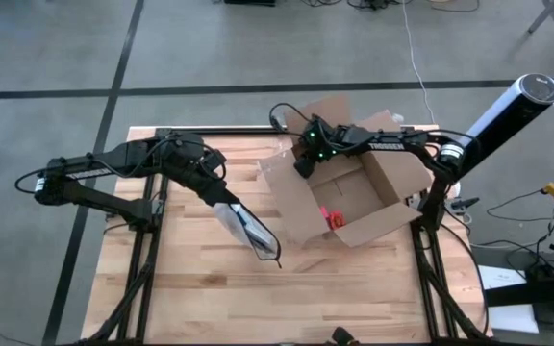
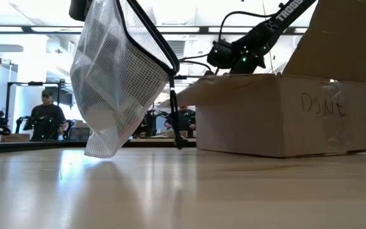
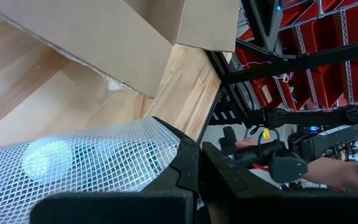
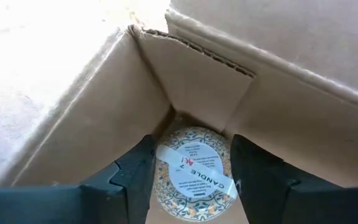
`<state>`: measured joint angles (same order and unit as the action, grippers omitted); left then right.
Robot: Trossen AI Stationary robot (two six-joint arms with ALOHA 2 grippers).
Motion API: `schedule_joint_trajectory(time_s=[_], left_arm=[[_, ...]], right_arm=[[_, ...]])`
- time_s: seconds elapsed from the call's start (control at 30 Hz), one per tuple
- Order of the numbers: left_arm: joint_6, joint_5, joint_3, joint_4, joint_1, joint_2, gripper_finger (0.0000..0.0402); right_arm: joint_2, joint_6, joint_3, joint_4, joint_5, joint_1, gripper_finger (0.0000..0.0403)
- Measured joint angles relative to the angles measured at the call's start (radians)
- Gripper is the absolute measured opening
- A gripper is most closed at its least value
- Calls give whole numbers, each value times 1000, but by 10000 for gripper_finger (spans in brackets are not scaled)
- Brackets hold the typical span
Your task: Unpack boxes
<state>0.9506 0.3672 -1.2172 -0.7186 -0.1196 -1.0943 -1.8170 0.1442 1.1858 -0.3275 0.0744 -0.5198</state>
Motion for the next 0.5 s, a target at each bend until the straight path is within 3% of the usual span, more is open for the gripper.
schedule_joint_trajectory(time_s=[0.17, 0.33, 0.5], left_arm=[[1, 0, 0, 0, 0, 0, 0], [-4, 0, 0, -3, 0, 0, 0], [-18, 0, 0, -4, 0, 0, 0]], right_arm=[[2, -15, 1, -62, 4, 0, 144], [9, -42, 5, -230, 63, 0, 126], [43, -60, 12, -357, 41, 3, 119]])
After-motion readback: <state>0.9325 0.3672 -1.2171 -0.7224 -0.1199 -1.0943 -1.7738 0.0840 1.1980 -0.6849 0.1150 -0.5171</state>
